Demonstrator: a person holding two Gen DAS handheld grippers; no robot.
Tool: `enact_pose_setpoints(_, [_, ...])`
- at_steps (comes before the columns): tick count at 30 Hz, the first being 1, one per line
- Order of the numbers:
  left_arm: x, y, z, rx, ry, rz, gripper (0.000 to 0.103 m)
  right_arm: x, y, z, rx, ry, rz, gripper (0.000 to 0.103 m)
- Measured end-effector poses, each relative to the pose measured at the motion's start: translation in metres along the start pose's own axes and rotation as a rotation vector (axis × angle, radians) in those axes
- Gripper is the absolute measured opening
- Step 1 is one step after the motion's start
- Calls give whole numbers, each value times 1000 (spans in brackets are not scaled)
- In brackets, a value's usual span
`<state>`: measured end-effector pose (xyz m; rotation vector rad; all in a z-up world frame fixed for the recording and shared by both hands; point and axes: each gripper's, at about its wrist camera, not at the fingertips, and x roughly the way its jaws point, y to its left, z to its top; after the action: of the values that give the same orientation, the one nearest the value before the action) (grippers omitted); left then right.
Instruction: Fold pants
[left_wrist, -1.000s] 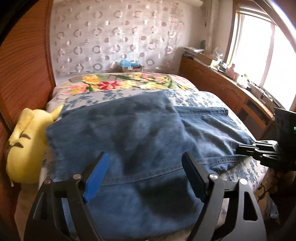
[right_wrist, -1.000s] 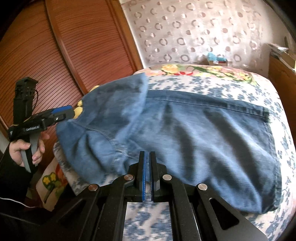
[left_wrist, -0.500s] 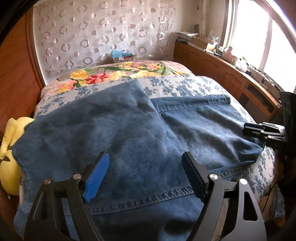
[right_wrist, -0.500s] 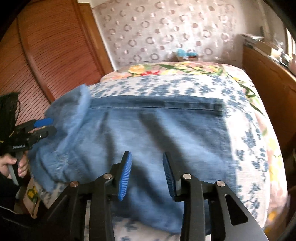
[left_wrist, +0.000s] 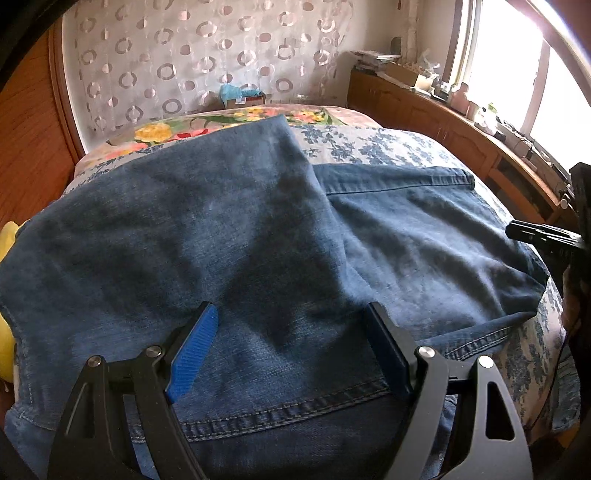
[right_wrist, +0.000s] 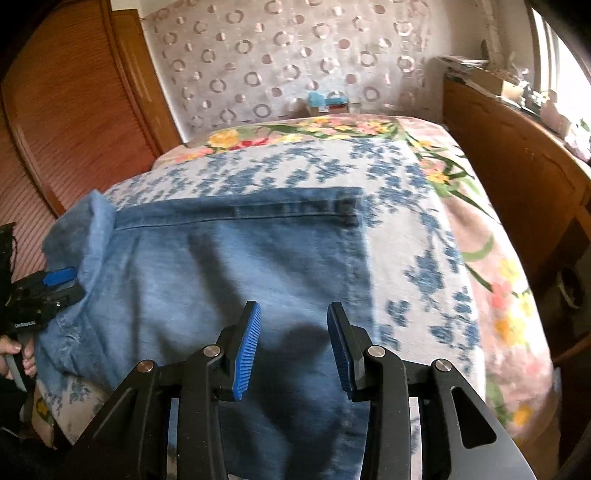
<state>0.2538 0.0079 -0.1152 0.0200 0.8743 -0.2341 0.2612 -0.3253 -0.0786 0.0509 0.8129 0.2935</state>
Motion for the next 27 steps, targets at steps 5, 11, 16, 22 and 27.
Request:
enact_pose_setpoints(5, [2, -2, -3, 13, -10, 13, 81, -4, -7, -6, 23, 16, -40, 39])
enact_pose_setpoints(11, [4, -2, -4, 34, -14, 26, 81, -16, -17, -19, 40, 29, -82, 41])
enact_pose_setpoints(16, [4, -2, -4, 33, -9, 27, 82, -29, -20, -29, 44, 49, -99, 46])
enact_pose_setpoints(22, [5, -3, -4, 37, -6, 34, 82, -39, -18, -42, 40, 73, -115, 46])
enact_pose_setpoints(27, [6, -4, -5, 47, -1, 45, 82, -38, -11, -43, 21, 77, -126, 47])
